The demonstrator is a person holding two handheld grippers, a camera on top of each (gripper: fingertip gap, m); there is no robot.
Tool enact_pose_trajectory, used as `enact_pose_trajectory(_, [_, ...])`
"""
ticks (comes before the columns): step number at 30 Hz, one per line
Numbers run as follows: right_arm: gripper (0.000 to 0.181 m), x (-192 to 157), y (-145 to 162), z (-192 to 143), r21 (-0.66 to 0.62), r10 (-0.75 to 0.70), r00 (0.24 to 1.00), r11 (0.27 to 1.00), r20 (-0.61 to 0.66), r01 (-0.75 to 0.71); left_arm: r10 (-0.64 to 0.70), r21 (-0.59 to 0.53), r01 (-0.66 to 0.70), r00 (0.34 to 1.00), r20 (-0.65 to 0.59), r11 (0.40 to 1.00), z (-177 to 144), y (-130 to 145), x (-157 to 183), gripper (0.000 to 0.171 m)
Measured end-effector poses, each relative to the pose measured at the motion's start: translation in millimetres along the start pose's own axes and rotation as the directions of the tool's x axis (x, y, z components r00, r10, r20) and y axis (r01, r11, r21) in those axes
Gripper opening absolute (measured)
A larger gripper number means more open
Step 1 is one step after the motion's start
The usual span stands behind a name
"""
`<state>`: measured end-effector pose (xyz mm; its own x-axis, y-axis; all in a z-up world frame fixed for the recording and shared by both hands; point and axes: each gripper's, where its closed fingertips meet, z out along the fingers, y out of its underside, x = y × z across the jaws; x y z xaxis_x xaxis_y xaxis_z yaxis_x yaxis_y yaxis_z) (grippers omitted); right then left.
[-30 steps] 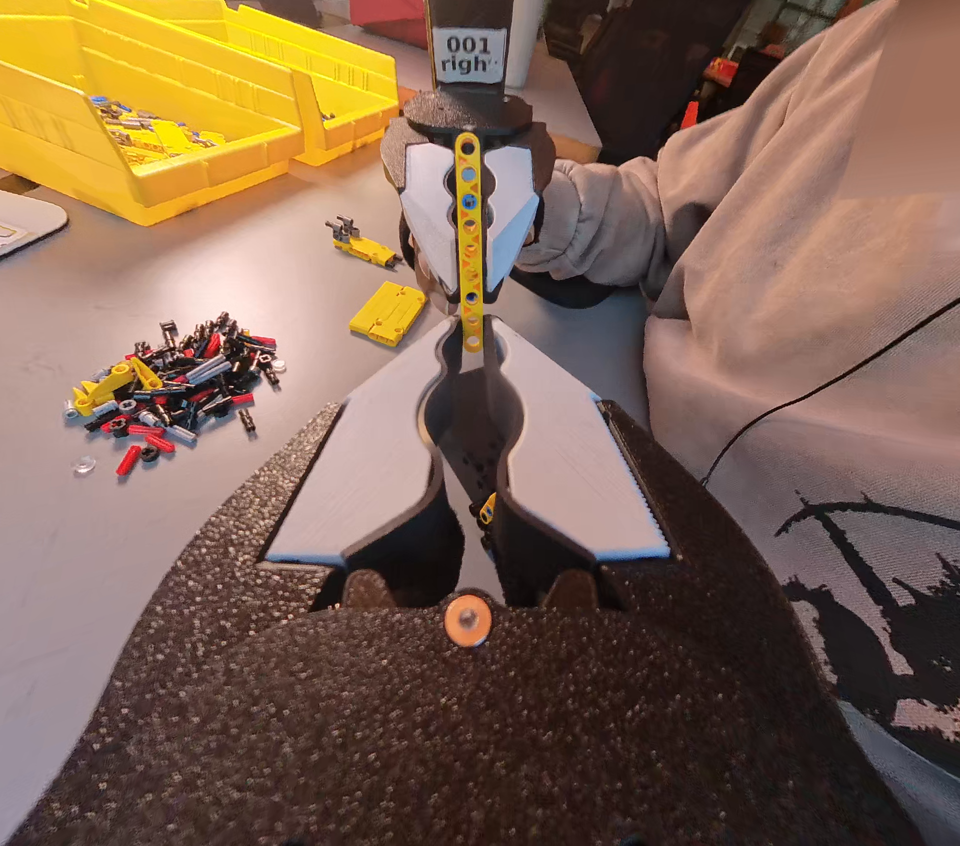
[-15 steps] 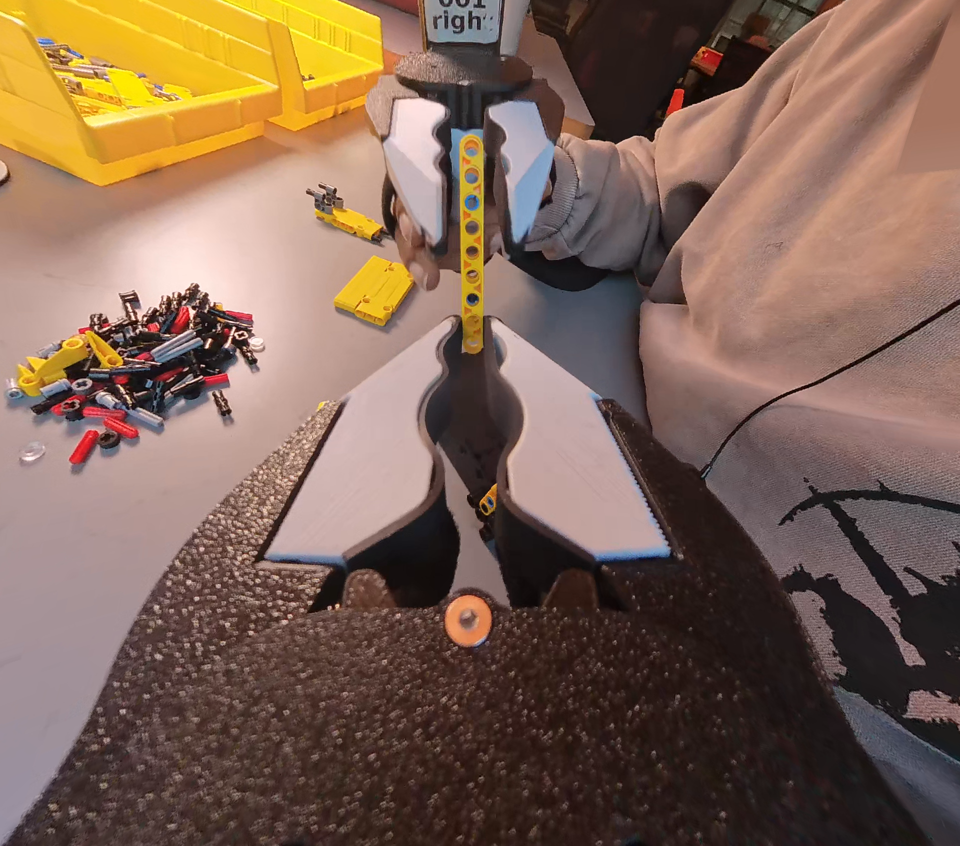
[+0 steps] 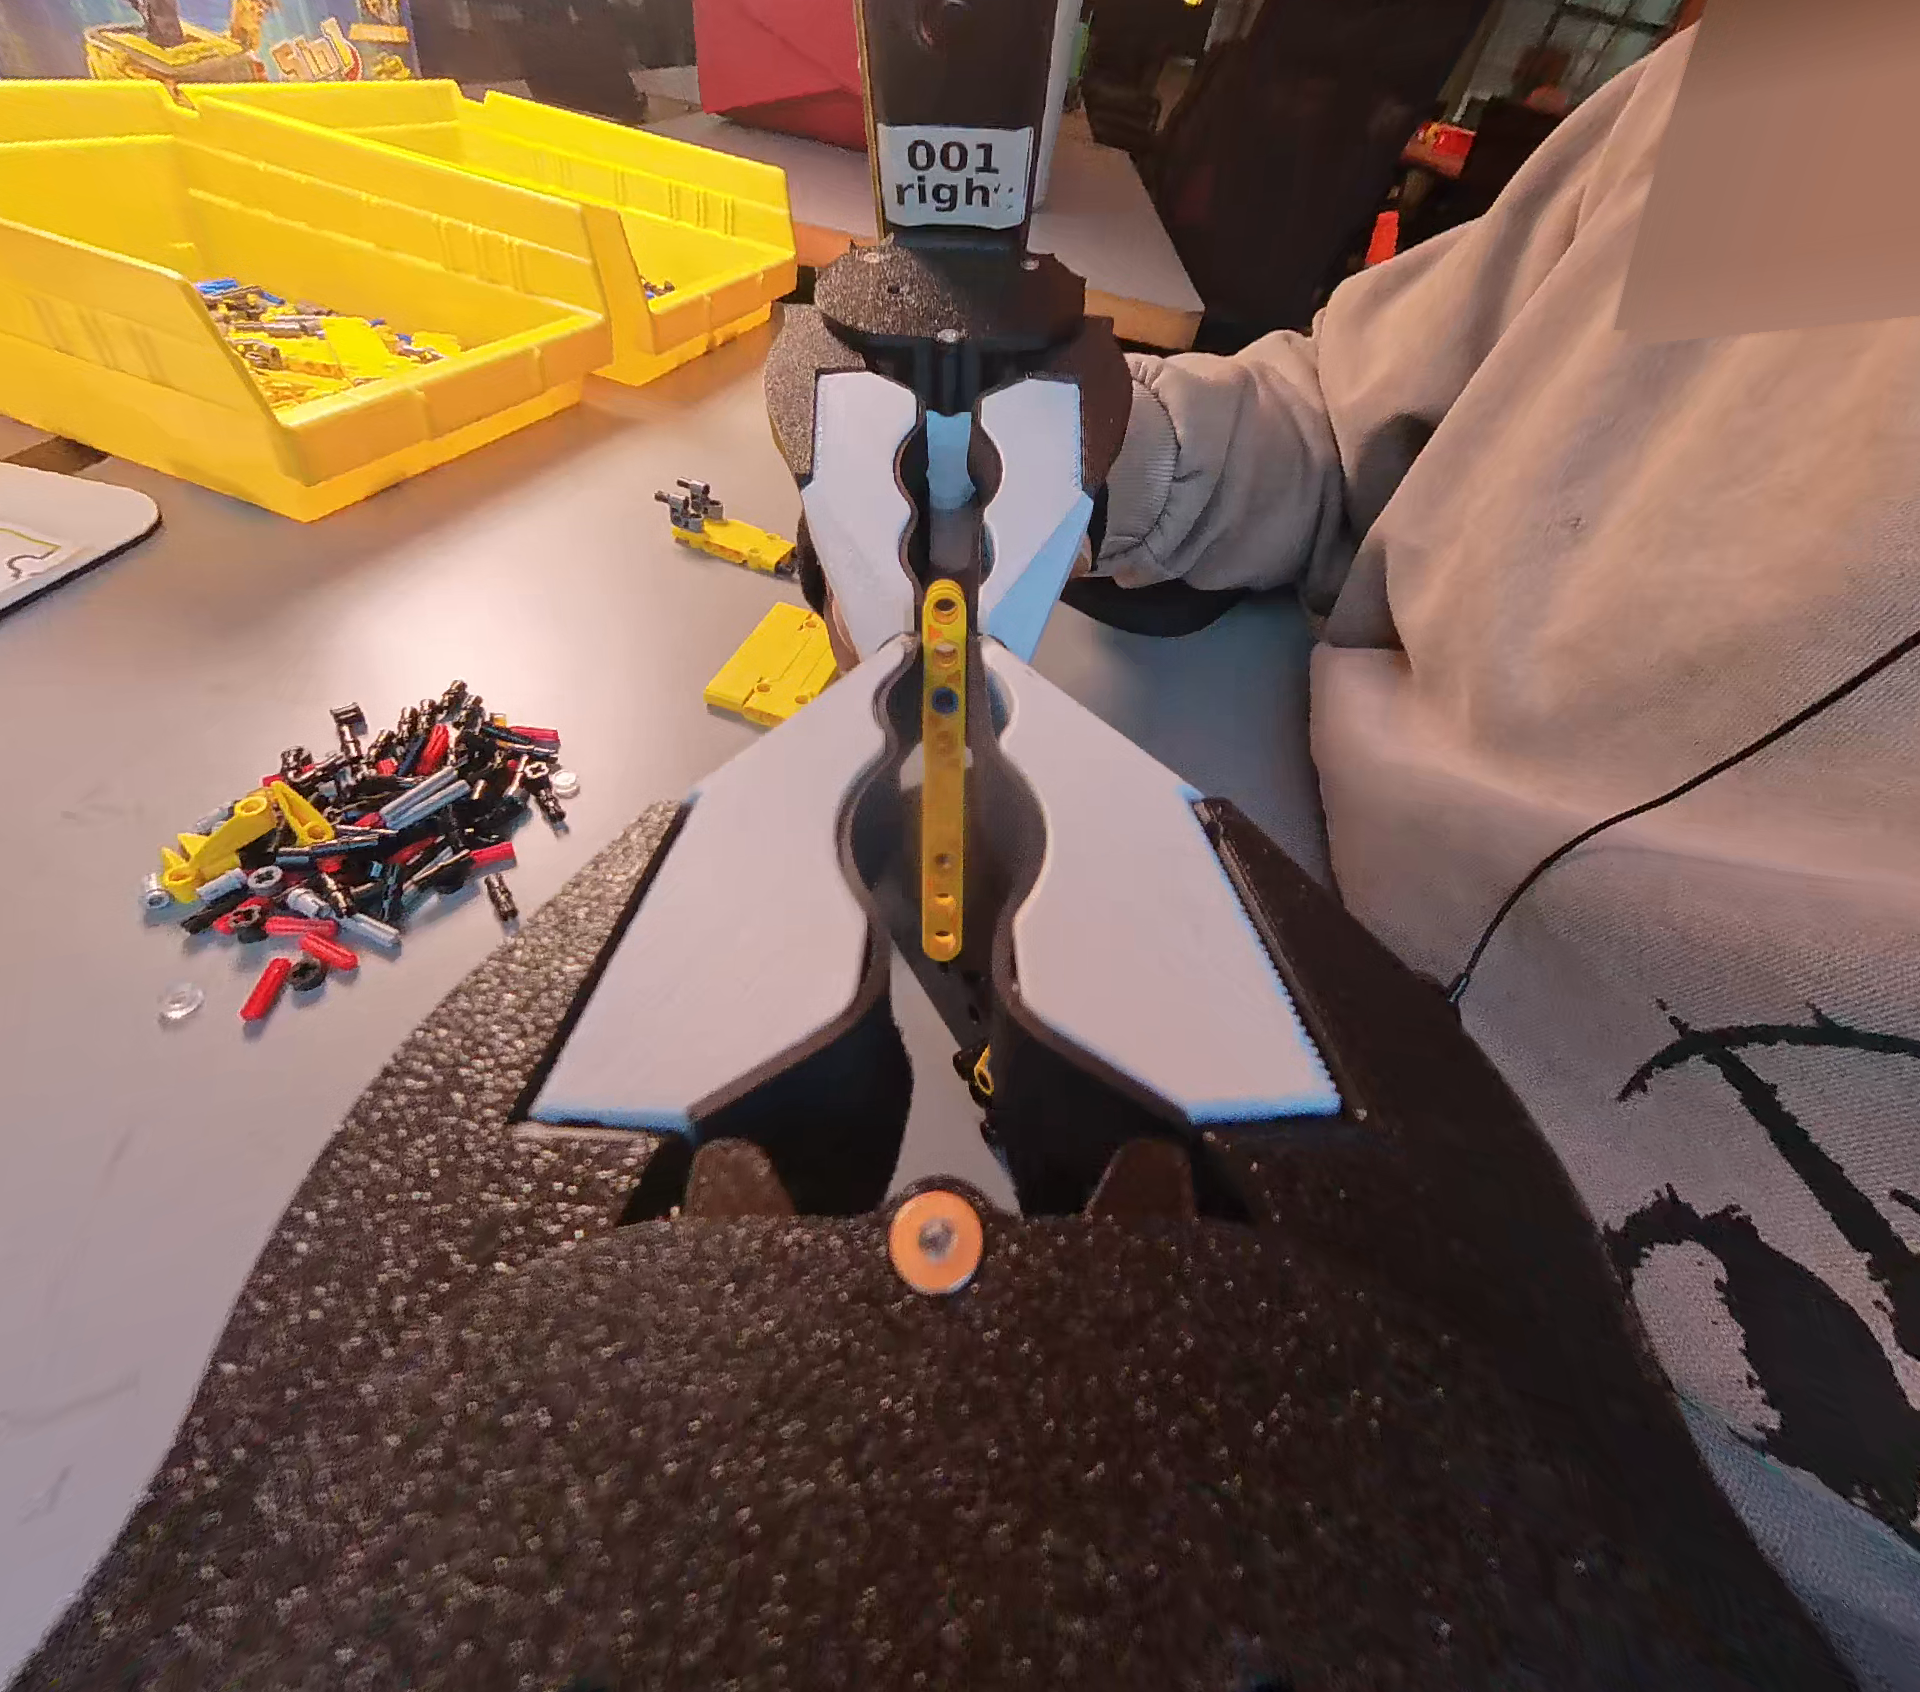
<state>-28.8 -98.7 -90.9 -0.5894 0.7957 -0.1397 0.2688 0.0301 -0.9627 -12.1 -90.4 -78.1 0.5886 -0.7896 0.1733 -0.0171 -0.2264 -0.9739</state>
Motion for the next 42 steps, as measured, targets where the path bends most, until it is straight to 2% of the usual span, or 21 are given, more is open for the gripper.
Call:
enact_pose_trajectory(5, [0.006, 2, -10, -5, 0.086, 0.048, 0.999, 0.995, 0.016, -0.049, -0.014, -0.027, 0.014, 1.000, 0.020, 1.000, -9, -3, -3, 0.007])
enact_pose_trajectory(8, [0.006, 23, -10, -35, 0.124, 0.078, 0.996, 0.990, -0.047, -0.072, -0.071, 0.147, 0.057, 0.994, 0.089, 0.988, -52, -31, -24, 0.006])
enact_pose_trajectory(9, [0.006, 27, -13, -44, 0.165, 0.119, 0.992, 0.980, -0.039, -0.111, -0.062, 0.131, 0.047, 0.992, 0.108, 0.990, -57, -29, -28, 0.006])
enact_pose_trajectory(13, [0.006, 26, -22, -37, 0.193, 0.117, 0.993, 0.975, -0.013, -0.113, -0.088, -0.001, 0.088, 0.989, 0.118, 0.996, -32, 2, -37, 0.006])
enact_pose_trajectory(17, [0.006, 33, -22, -41, 0.219, 0.145, 0.989, 0.967, -0.035, -0.134, -0.109, -0.195, 0.154, 0.969, 0.220, 0.969, -32, 48, -60, 0.007])
enact_pose_trajectory(23, [0.006, 43, -9, -42, 0.202, 0.185, 0.979, 0.965, -0.086, -0.164, -0.247, -0.257, 0.327, 0.922, 0.297, 0.910, -41, 79, -78, 0.008])
enact_pose_trajectory(25, [0.006, 43, -6, -40, 0.195, 0.194, 0.978, 0.965, -0.078, -0.176, -0.275, -0.247, 0.369, 0.898, 0.343, 0.896, -45, 85, -86, 0.009])
enact_pose_trajectory(27, [0.006, 42, -6, -39, 0.207, 0.212, 0.975, 0.959, -0.063, -0.195, -0.278, -0.244, 0.383, 0.884, 0.375, 0.891, -49, 87, -92, 0.021])
enact_pose_trajectory(29, [0.006, 40, -8, -39, 0.231, 0.238, 0.970, 0.947, -0.039, -0.223, -0.247, -0.221, 0.350, 0.888, 0.388, 0.910, -50, 79, -94, 0.032])
enact_pose_trajectory(31, [0.006, 40, -12, -39, 0.273, 0.262, 0.965, 0.929, -0.012, -0.248, -0.192, -0.176, 0.264, 0.919, 0.344, 0.948, -45, 61, -87, 0.034])
enact_pose_trajectory(33, [0.006, 39, -19, -40, 0.324, 0.289, 0.957, 0.904, 0.021, -0.280, -0.170, -0.123, 0.203, 0.957, 0.236, 0.971, -33, 43, -67, 0.034])
enact_pose_trajectory(38, [0.006, 33, -32, -30, 0.408, 0.330, 0.937, 0.844, 0.116, -0.348, -0.174, -0.011, 0.174, 0.985, 0.003, 0.985, 6, 18, -20, 0.032])
enact_pose_trajectory(42, [0.007, 26, -32, -20, 0.401, 0.312, 0.942, 0.852, 0.124, -0.336, -0.156, 0.008, 0.157, 0.987, -0.039, 0.988, 22, 13, -7, 0.012])
